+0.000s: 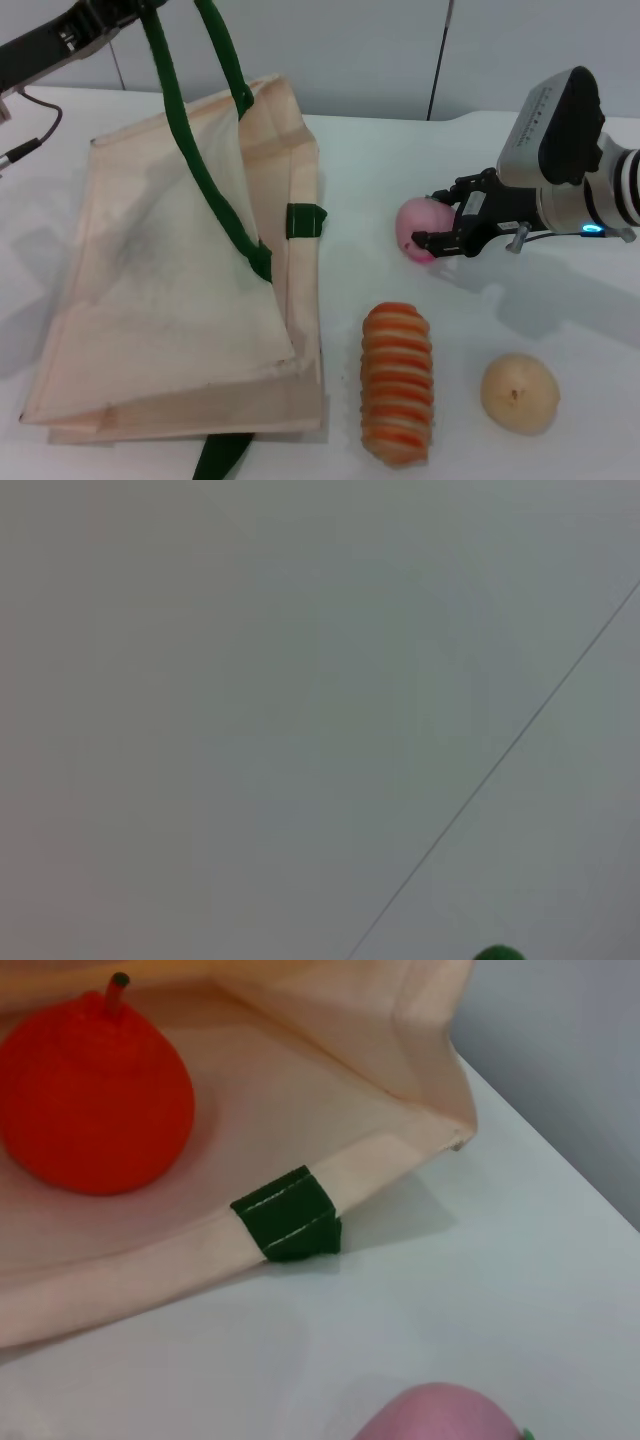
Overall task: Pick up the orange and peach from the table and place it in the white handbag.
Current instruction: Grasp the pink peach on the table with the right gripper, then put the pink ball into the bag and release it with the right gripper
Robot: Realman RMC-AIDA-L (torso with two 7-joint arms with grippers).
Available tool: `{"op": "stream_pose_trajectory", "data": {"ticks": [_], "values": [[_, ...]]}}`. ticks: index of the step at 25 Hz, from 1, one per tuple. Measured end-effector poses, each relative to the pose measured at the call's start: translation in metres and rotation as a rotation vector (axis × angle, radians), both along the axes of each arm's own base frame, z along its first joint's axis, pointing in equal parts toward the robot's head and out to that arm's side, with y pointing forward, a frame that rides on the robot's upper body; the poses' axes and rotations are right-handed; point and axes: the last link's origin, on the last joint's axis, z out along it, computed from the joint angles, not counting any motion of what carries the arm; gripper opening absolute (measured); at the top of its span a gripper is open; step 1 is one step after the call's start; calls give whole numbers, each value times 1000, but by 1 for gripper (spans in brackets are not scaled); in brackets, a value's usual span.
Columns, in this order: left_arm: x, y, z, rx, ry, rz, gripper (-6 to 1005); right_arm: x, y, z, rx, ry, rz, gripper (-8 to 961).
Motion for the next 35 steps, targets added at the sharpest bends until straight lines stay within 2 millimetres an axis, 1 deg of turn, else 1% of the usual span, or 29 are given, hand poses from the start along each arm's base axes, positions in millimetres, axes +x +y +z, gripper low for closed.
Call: {"op": "stream_pose_trajectory", "data": {"ticks": [8, 15, 18, 22, 25, 29, 35], "values": [[-1, 0, 0, 1, -2, 3, 120, 0, 0, 1, -1, -3, 3, 648], [-1, -1, 0, -1, -1, 4, 120, -1, 0, 2, -6, 11, 2, 597], [-2, -1, 0, 0, -1, 6, 120, -4, 3, 10, 10, 50, 0, 571], [-2, -1, 0, -1, -1, 6, 120, -11, 6, 23, 20, 128, 8, 506], [-1, -1, 0, -1, -1, 4, 121, -17, 7, 27, 21, 169, 21, 481], [0, 0, -2, -6, -5, 3, 121, -28, 6, 26, -8, 198, 50, 452], [2, 2, -2, -7, -7, -1, 121, -54, -6, 13, -126, 255, 136, 429]]}}
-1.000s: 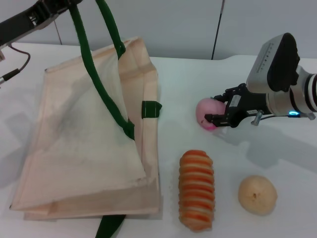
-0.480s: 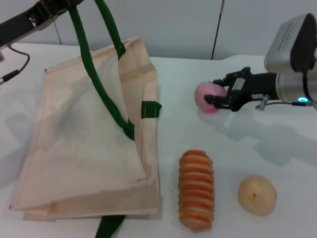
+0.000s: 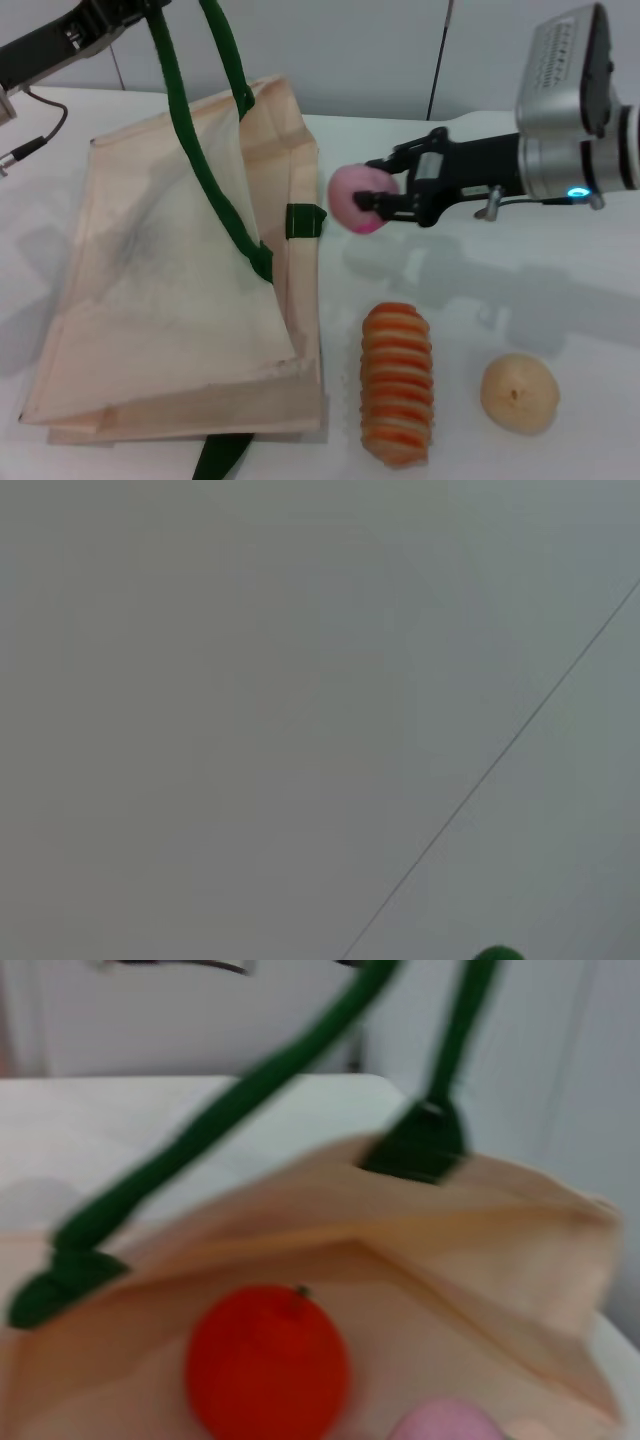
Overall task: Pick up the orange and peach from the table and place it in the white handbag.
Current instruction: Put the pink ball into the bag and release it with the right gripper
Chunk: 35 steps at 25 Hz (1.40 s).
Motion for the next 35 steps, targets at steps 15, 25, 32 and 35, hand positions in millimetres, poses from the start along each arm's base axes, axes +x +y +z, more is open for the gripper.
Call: {"op": "stream_pose_trajectory", "data": {"ticks": [15, 25, 32, 35], "values": [[2, 1, 1, 2, -2, -4, 121, -42, -22, -34, -165, 31, 146, 404], [10, 7, -2, -6, -5, -22, 121, -78, -10, -52, -102, 0, 200, 394], [16, 9, -4, -12, -3, -36, 121, -89, -2, -59, -32, -11, 213, 391], [18, 10, -5, -17, -1, -41, 121, -92, 0, -61, -4, 7, 205, 390]]}}
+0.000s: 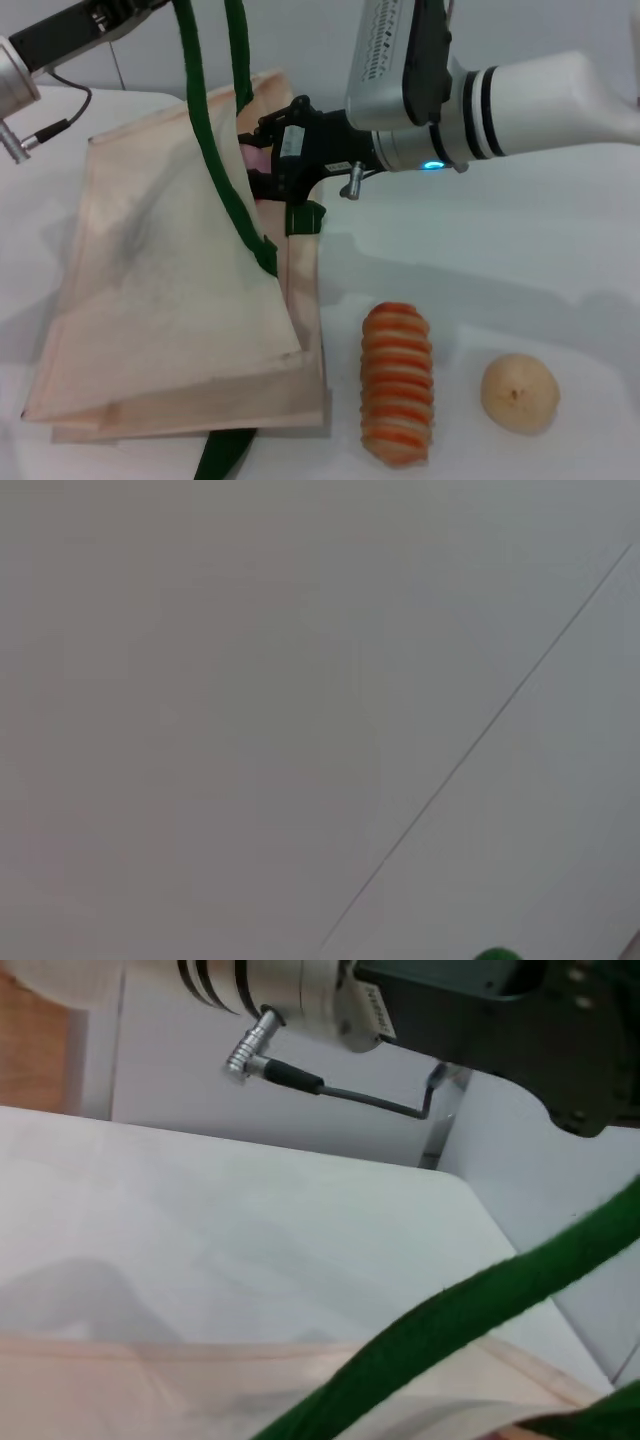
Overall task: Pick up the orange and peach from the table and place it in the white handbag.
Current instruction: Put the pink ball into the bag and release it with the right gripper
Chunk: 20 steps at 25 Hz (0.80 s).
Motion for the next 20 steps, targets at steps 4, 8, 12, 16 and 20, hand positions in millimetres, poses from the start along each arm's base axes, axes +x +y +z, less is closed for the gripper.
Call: {"op": "stream_pose_trajectory", "data": {"ticks": [4, 8, 12, 16, 20], "values": [[3, 1, -2, -3, -2, -5, 121, -3, -1, -6, 19, -8, 17, 391], [5, 3, -3, -4, -3, -9, 121, -5, -2, -13, 34, -32, 20, 386], [8, 4, -4, -6, -4, -14, 120, -8, -6, -17, 35, -33, 50, 383], [10, 5, -7, -18, -8, -13, 120, -12, -11, -24, 57, -20, 107, 382], [11, 6, -9, -21, 4, -17, 120, -11, -13, -31, 101, -33, 129, 383]]}}
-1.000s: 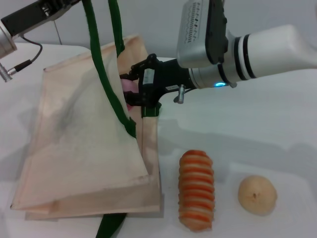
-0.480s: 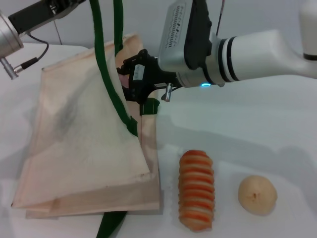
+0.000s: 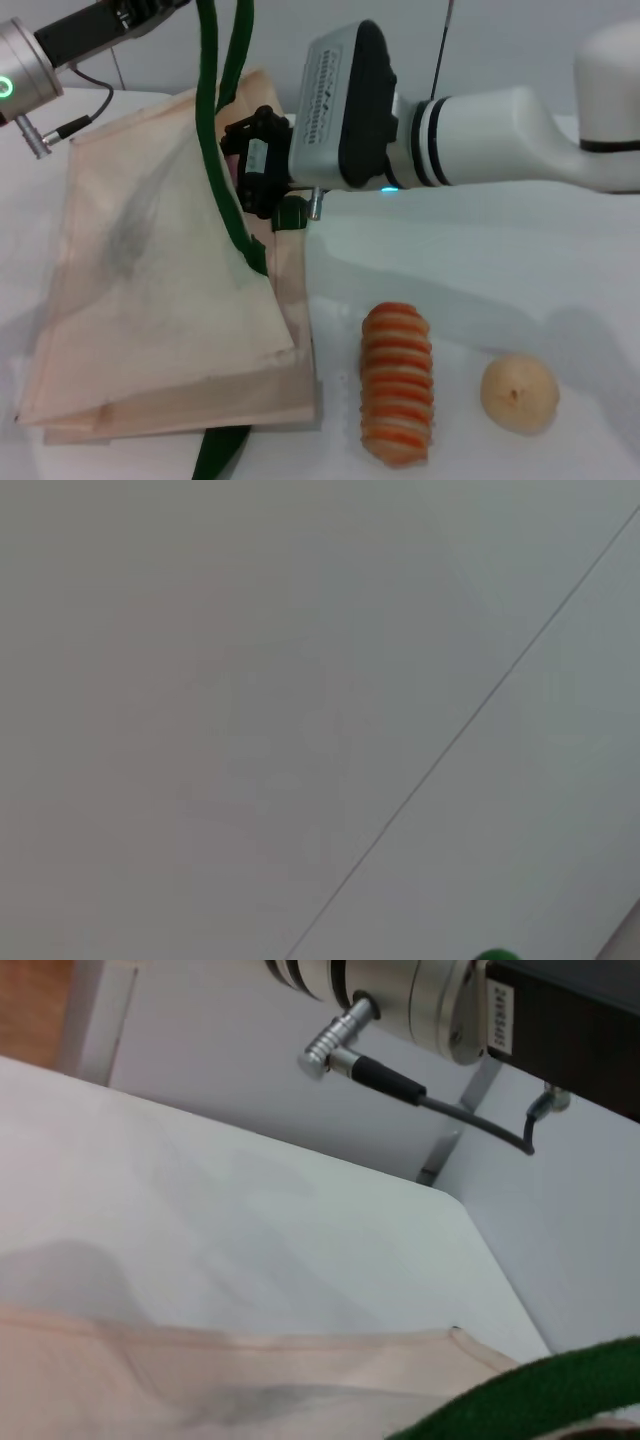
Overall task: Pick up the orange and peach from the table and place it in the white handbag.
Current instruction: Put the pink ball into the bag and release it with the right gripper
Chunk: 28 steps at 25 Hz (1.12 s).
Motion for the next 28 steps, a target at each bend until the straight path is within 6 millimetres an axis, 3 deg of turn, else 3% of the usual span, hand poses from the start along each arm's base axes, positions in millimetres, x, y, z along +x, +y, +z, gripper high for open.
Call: {"op": "stream_pose_trajectory", "data": {"ticks": [8, 19, 24, 28], "values": [[-1, 0, -2, -1, 7, 9, 120, 3, -2, -3, 39, -1, 37, 373], [-7, 0, -2, 4, 15, 30, 121, 10, -8, -3, 49, 37, 70, 506], [-11, -2, 0, 8, 17, 41, 121, 15, -7, 0, 53, 55, 45, 750], [-15, -3, 2, 12, 15, 51, 120, 19, -9, 5, 40, 90, 44, 842]]}}
